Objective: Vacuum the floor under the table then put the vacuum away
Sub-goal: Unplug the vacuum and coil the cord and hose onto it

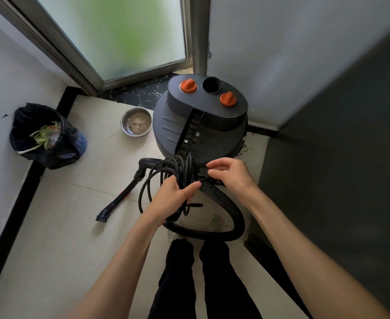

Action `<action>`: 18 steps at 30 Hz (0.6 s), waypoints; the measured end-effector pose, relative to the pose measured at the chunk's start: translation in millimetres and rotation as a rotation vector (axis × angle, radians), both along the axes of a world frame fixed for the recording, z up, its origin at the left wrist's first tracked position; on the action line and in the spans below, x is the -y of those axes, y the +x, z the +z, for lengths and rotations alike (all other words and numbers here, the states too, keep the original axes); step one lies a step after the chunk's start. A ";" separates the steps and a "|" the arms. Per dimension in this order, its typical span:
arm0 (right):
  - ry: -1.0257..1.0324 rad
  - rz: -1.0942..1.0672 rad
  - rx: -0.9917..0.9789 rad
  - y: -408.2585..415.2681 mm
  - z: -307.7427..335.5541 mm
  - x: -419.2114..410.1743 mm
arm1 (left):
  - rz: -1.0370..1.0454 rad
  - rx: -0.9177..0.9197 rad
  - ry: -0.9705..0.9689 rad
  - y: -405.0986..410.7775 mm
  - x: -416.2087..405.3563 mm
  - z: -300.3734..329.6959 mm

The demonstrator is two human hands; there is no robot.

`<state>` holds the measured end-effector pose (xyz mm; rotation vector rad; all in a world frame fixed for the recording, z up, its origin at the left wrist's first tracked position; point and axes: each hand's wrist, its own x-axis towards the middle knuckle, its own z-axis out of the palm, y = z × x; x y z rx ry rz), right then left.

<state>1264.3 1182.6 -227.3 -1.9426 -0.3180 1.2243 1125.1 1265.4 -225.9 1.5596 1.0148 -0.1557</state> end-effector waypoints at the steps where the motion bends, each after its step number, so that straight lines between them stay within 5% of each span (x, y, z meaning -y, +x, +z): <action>1: -0.003 0.024 0.061 -2.7 -0.6 -2.9 | -0.017 -0.027 0.015 1.3 -0.1 -1.1; 10: 0.008 -0.073 -0.198 -21.5 -5.5 -8.0 | -0.283 -0.169 0.122 14.0 -0.9 -8.1; 18: 0.023 -0.158 -0.342 -22.2 -10.1 -15.2 | -0.646 -0.381 0.565 21.5 0.7 -11.9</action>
